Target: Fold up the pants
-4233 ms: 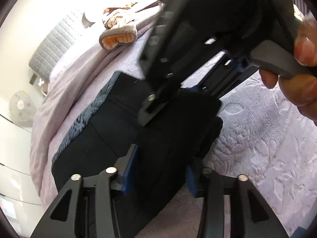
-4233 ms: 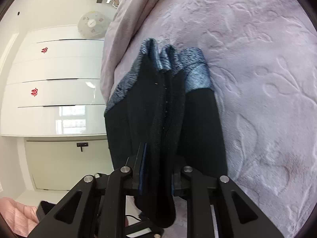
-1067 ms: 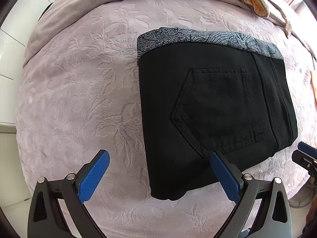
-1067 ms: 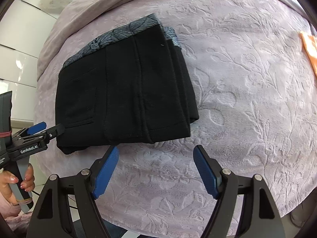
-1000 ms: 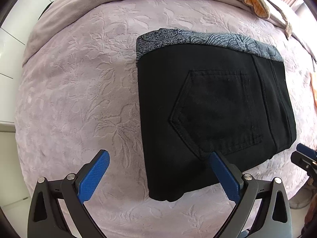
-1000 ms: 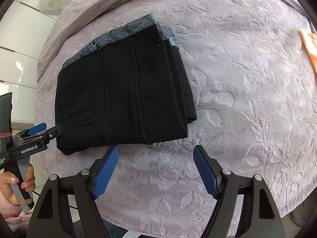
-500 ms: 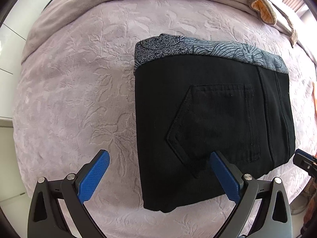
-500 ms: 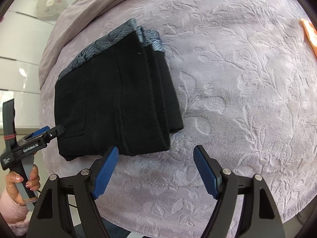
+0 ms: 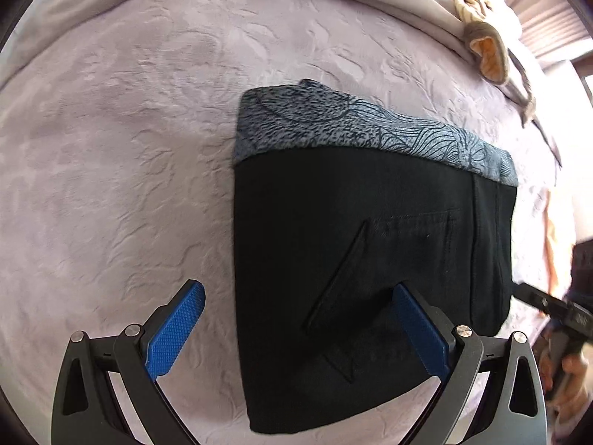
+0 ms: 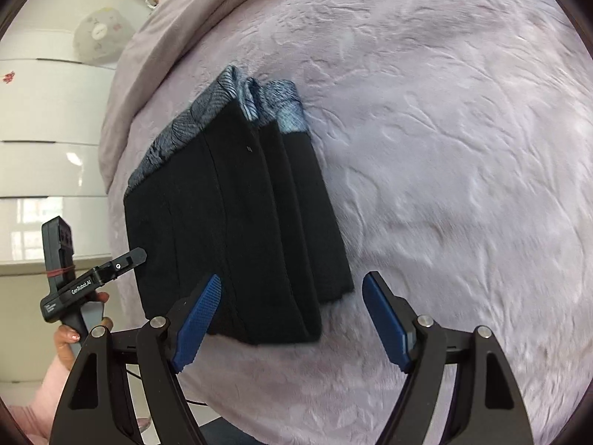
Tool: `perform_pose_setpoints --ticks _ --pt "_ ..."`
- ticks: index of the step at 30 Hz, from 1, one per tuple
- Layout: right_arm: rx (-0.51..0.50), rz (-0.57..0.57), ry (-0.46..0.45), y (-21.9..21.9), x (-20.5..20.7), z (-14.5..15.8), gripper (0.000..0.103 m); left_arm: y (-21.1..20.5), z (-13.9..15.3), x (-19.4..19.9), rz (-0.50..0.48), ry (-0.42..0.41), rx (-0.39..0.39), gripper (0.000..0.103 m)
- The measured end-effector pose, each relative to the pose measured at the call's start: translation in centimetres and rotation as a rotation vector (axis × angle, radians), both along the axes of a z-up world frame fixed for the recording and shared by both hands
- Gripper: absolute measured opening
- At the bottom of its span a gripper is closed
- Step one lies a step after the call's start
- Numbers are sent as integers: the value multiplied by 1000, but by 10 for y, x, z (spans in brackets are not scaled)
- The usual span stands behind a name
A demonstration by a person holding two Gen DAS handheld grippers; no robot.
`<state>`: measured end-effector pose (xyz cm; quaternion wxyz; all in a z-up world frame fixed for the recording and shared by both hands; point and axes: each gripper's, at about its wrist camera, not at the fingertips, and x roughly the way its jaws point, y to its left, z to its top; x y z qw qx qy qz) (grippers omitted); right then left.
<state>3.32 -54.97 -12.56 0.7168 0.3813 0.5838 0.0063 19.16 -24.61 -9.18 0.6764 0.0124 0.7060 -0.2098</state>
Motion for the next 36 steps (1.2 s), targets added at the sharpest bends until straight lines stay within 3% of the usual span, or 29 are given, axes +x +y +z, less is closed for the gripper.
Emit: perform_pose_setpoints --ticks 5,12,17,20,22,25,28,36 --pt "5 66 -18 -11 16 -7 82 3 -10 15 -62 1 -66 102" --pt "210 142 -86 -34 29 -33 82 -4 -28 27 -34 64 -210 102" --pt "283 185 -114 -37 51 -43 83 -9 -32 24 -27 59 -220 103" --pt "308 161 -83 -39 54 -52 79 -6 -34 17 9 88 -215 103" --pt "305 145 -81 -38 53 -52 76 -8 -29 13 18 68 -220 92" --pt "319 116 -90 -38 48 -42 61 -9 -5 4 -24 -19 -211 78" --pt "357 88 -114 -37 37 -28 54 -6 10 -2 -41 -58 -209 70" --pt "412 55 -159 -25 8 9 53 14 43 -26 -62 -83 -211 69"
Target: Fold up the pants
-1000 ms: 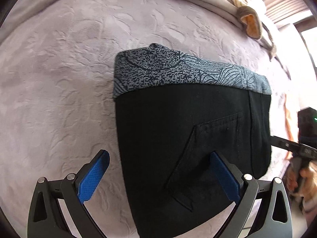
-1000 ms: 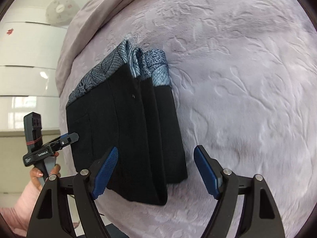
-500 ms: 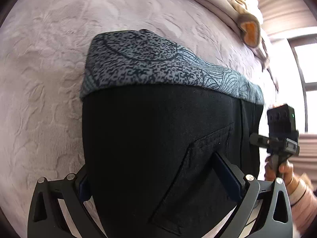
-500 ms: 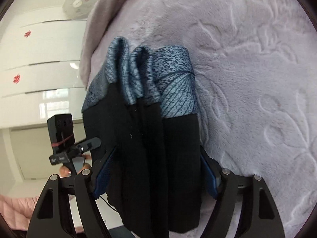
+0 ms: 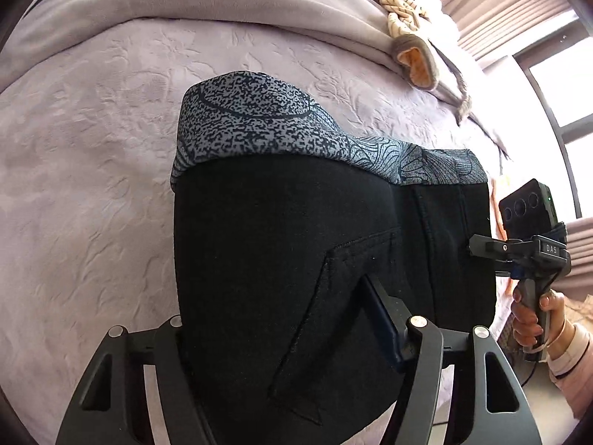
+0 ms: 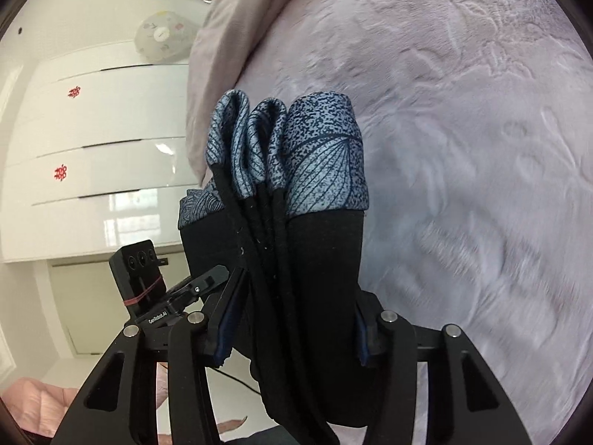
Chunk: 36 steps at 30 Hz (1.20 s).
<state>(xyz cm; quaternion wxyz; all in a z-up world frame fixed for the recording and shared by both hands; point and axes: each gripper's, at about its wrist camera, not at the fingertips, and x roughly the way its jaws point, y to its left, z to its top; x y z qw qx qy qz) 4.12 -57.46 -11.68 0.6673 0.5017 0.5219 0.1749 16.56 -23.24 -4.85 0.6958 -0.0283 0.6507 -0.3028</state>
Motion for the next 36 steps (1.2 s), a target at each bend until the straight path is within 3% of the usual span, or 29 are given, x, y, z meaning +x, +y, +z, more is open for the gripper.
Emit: perform_pose_setpoints --ticks 6,11,14,16,21,28,36 --pt "25 -6 -5 22 -30 17 53 26 13 -27 -1 5 11 69" --pt "10 -11 16 41 -49 8 53 37 -9 -42 2 42 39 69" --pt "-46 5 67 54 -52 -5 53 41 -34 -45 11 57 87 80" --pt "-107 14 90 59 -54 -11 53 45 -38 -46 20 24 117 89" --pt "-256 31 85 71 -52 -1 63 54 -28 -44 52 -49 172 90" --pt "-439 46 135 86 -56 23 66 56 0 -44 77 -163 273 90" --pt "-496 -22 175 81 -72 44 66 38 16 -67 19 -181 312 90"
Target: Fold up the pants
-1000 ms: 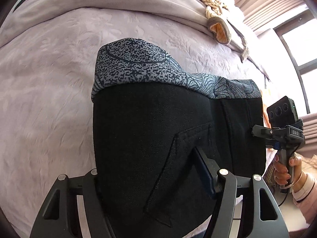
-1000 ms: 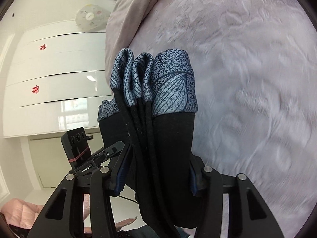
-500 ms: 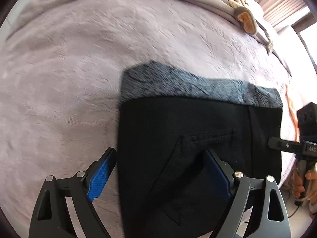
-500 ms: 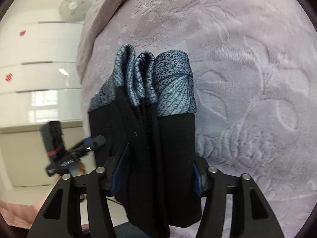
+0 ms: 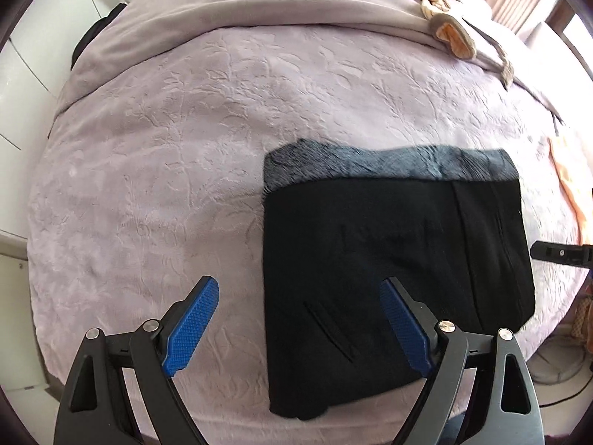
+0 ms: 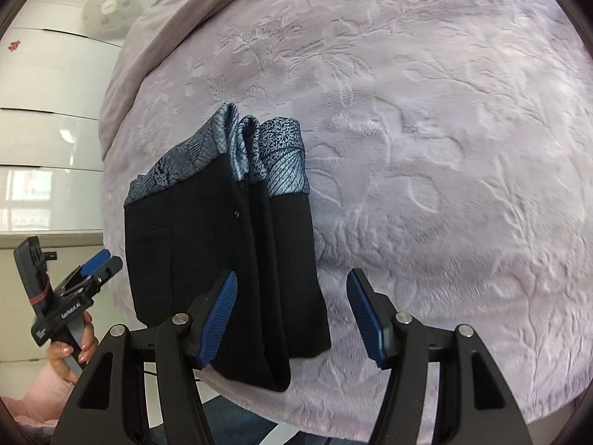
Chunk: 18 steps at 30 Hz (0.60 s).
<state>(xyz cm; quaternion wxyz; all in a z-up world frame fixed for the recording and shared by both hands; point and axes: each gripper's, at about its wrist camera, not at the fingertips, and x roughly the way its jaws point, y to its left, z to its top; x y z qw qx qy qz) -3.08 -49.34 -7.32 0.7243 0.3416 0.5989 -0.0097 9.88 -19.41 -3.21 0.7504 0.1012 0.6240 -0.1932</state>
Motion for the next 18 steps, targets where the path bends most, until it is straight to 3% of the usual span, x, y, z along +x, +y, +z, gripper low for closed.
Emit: perform_pose_setpoints --ticks 10,14,18 --pt "-53 -31 26 24 -16 16 66 -12 6 -33 -56 2 87 90" --pt "-122 -13 49 44 -18 22 79 -14 7 -34 -67 21 95 90" --pt "-195 18 56 69 -15 29 80 -12 9 -33 -88 27 92 90"
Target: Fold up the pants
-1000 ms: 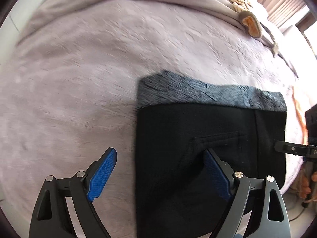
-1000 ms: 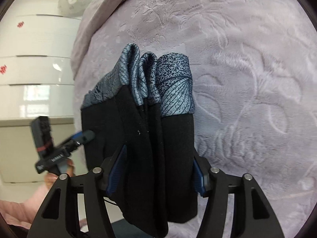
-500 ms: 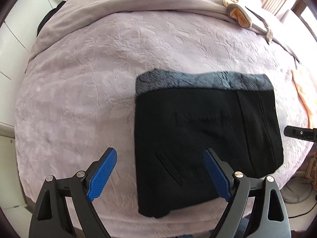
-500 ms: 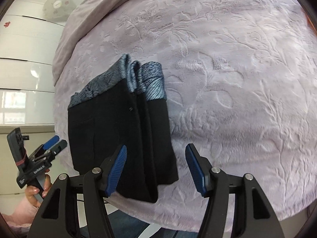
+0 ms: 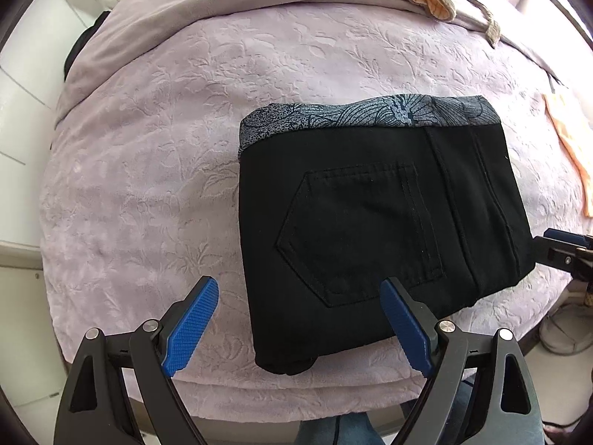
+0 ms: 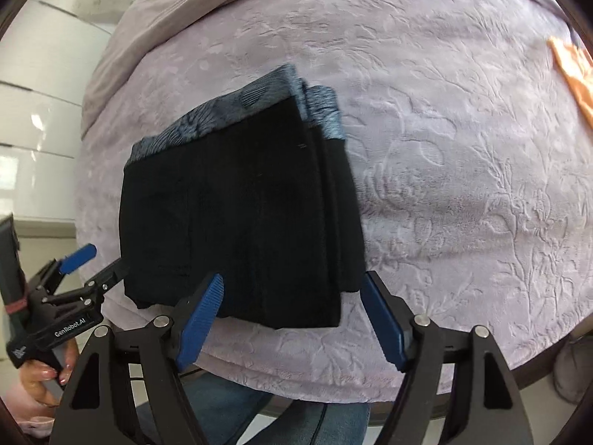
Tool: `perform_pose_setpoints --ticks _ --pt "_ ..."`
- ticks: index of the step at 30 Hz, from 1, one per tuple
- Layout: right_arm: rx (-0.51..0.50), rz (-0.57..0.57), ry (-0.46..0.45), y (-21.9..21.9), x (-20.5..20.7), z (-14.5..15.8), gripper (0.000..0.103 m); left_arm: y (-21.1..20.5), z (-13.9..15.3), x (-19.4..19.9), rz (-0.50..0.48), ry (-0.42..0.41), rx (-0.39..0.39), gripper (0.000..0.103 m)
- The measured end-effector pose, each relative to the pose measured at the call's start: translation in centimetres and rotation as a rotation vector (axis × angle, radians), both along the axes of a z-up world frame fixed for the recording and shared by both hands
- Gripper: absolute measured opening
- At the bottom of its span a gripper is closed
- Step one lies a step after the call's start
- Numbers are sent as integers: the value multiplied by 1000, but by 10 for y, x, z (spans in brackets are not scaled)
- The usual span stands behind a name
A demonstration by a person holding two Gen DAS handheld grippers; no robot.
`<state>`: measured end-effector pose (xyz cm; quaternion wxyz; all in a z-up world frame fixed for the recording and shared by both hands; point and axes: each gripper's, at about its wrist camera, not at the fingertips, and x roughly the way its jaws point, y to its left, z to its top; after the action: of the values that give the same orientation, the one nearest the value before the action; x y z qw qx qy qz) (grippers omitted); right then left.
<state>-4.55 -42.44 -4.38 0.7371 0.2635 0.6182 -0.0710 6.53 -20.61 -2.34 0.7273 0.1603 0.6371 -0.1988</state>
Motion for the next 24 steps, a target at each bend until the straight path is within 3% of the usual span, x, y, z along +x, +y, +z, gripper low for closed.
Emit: perform_pose_setpoints --ticks 4,6,8,12,24 --pt "-62 0 8 20 5 5 85 5 1 2 -24 6 -11 90" --pt "-94 -2 15 30 7 7 97 8 2 3 -28 -4 -15 90" --pt "-114 -9 10 38 8 10 103 11 3 2 -32 -27 -6 90" --pt "-183 -28 17 53 12 17 103 15 3 5 -27 -20 -10 90" --pt "-194 -50 34 70 13 29 103 17 24 2 -10 -60 -41 90"
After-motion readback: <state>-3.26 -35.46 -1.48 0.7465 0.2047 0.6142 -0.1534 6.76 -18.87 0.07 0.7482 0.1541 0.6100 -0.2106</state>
